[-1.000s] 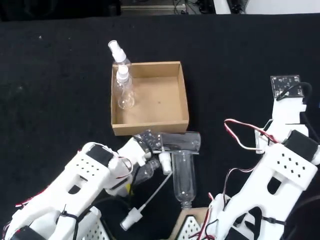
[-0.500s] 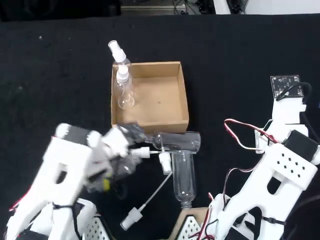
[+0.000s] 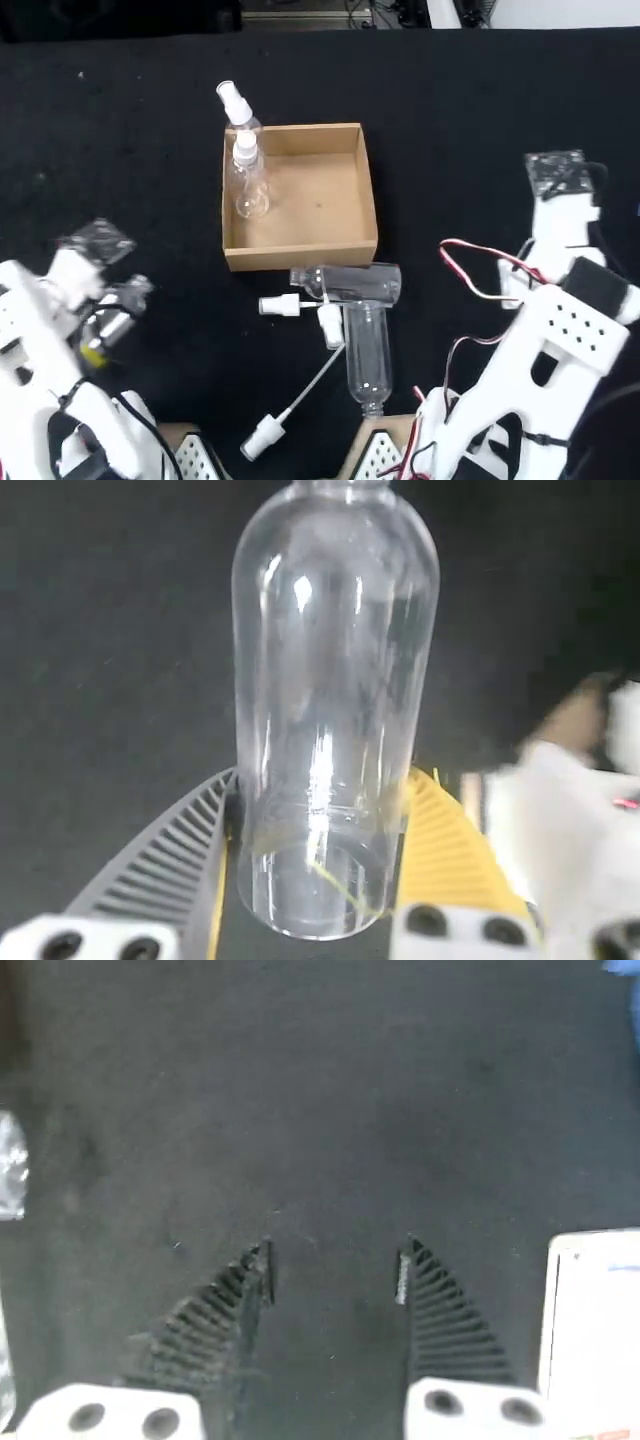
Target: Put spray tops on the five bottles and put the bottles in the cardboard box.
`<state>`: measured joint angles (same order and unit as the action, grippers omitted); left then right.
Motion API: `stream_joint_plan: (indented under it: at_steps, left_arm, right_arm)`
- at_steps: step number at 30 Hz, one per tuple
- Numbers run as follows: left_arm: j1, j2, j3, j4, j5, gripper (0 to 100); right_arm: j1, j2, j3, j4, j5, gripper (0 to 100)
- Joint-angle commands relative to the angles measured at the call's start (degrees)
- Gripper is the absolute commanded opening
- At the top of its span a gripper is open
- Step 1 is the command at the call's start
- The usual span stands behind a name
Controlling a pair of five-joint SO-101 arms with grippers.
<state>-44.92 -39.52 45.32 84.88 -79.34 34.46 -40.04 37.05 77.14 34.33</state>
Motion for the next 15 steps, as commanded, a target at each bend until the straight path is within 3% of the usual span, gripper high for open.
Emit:
stream_joint_plan:
  at_steps: [1,7,15]
  left_arm:
    - [-8.8,0.4,2.6,-10.1,0.2,12]
    - [-17.6,0.4,10.6,-23.3,1.9,16]
    - [-20.5,0.4,15.4,-26.0,2.0,24]
  right_arm:
    - [-4.7,-2.7,-0.7,2.7,-0.2,17.4]
    - [-12.0,-2.7,-0.7,5.9,-0.2,17.4]
    - [-18.5,-2.7,-0.7,7.2,-0.2,17.4]
